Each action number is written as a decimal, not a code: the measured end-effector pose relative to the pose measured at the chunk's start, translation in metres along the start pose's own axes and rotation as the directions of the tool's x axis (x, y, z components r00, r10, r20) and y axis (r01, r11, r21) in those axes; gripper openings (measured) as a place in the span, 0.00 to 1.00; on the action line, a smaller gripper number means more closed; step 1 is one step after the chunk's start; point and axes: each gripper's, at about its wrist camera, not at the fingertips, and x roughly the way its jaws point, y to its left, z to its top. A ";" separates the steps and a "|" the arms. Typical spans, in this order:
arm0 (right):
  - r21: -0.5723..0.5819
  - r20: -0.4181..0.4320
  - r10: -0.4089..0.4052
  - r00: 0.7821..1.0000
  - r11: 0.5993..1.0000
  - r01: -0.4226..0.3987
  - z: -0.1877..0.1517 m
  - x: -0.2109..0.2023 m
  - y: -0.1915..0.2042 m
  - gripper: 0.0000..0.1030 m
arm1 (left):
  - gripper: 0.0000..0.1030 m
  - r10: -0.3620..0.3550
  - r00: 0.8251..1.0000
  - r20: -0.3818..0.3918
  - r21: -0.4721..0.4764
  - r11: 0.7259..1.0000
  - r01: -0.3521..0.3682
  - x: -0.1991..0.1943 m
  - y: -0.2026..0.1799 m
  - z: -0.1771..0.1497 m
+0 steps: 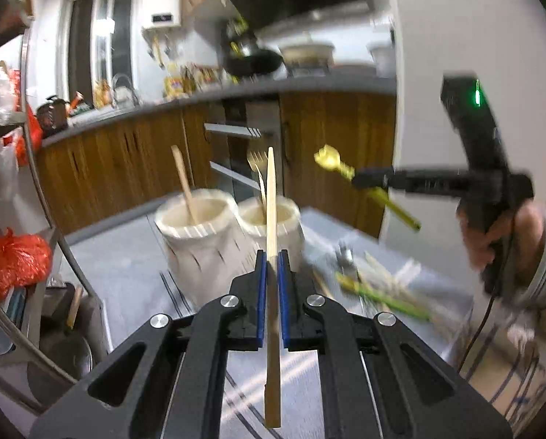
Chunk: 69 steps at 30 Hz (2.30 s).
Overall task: Organize utensils
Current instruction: 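Lower yellow utensil into smaller pot with right tool while left inserts chopstick into larger pot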
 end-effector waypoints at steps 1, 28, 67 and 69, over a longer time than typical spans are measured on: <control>0.001 0.016 0.004 1.000 1.000 -0.004 0.005 0.002 0.001 0.10 | 0.06 0.014 0.999 0.029 -0.023 1.000 -0.014 -0.001 0.008 0.008; 0.124 0.172 0.126 0.977 0.981 -0.148 0.030 0.124 0.010 0.10 | 0.06 0.140 0.954 0.265 -0.452 0.892 -0.005 0.089 0.110 0.034; -0.015 -0.019 0.045 0.999 0.999 -0.046 0.006 0.093 0.025 0.28 | 0.22 0.147 0.989 0.033 -0.228 0.964 -0.136 0.055 0.072 0.034; -0.012 0.008 0.045 0.999 0.999 -0.045 0.007 0.083 0.023 0.38 | 0.27 0.157 0.987 0.043 -0.219 0.965 -0.144 0.050 0.071 0.035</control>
